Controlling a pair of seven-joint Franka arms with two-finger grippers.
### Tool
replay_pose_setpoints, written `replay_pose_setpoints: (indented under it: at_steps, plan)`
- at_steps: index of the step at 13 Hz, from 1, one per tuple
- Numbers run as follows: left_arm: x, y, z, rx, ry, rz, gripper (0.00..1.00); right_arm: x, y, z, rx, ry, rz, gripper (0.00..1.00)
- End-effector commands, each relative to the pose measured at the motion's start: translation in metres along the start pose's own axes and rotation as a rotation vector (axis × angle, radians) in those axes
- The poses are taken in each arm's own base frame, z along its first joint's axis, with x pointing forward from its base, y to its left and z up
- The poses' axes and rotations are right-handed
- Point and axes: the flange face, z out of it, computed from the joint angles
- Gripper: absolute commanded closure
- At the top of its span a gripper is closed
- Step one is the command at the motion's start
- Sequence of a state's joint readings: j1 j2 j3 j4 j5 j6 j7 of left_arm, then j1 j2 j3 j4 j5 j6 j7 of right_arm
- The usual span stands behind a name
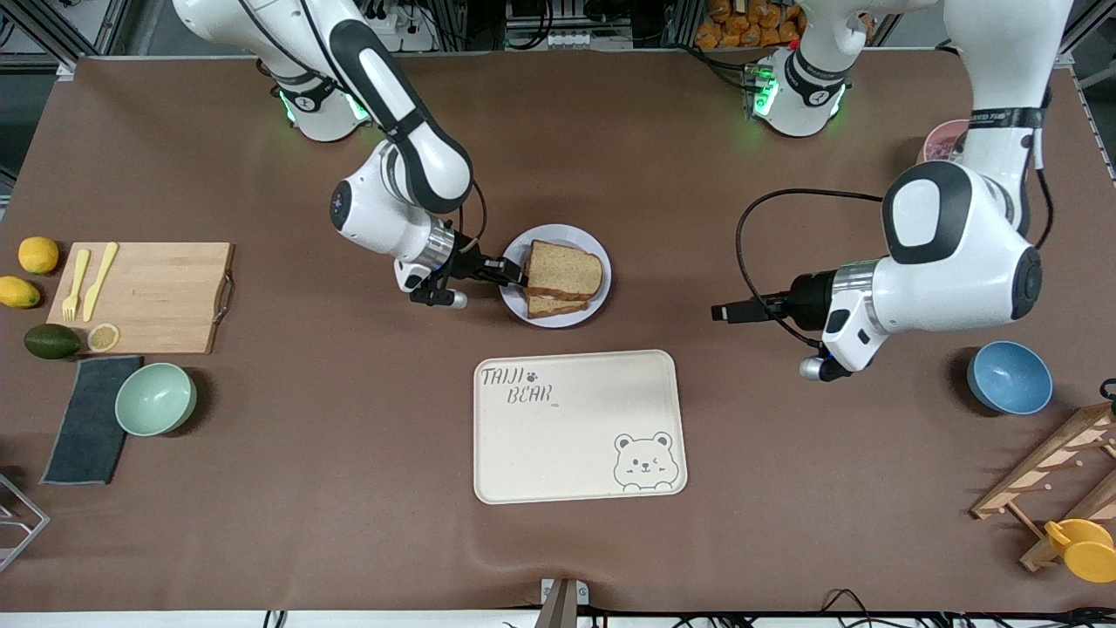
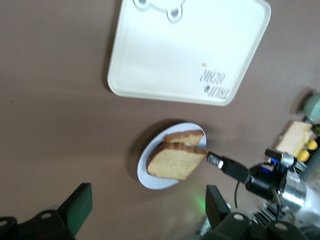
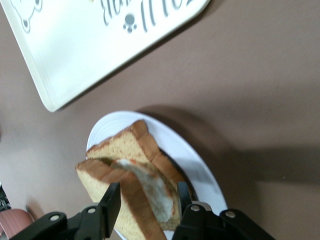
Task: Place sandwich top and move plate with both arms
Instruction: 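Lay the bread on the egg toast while the left gripper approaches, then open the right gripper and withdraw while the left gripper reaches the plate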
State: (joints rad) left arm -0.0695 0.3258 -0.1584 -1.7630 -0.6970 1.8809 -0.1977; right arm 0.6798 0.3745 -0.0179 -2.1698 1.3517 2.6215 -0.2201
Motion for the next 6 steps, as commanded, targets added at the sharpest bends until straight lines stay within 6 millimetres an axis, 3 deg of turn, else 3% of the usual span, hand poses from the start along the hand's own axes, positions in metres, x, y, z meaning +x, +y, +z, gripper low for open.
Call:
replay_pose_setpoints:
  at_steps: [1,4,6]
  plan:
    - [0.005,-0.045,0.025,-0.119,-0.069,-0.025,0.00,0.024,0.007,-0.018,0.011,-0.001,0.014,0.47]
    - [0.014,-0.074,0.063,-0.204,-0.136,-0.082,0.00,0.054,0.018,-0.051,0.020,-0.046,-0.006,0.47]
    - [0.026,-0.103,0.091,-0.251,-0.172,-0.080,0.00,0.077,0.029,-0.075,0.011,-0.069,-0.026,0.46]
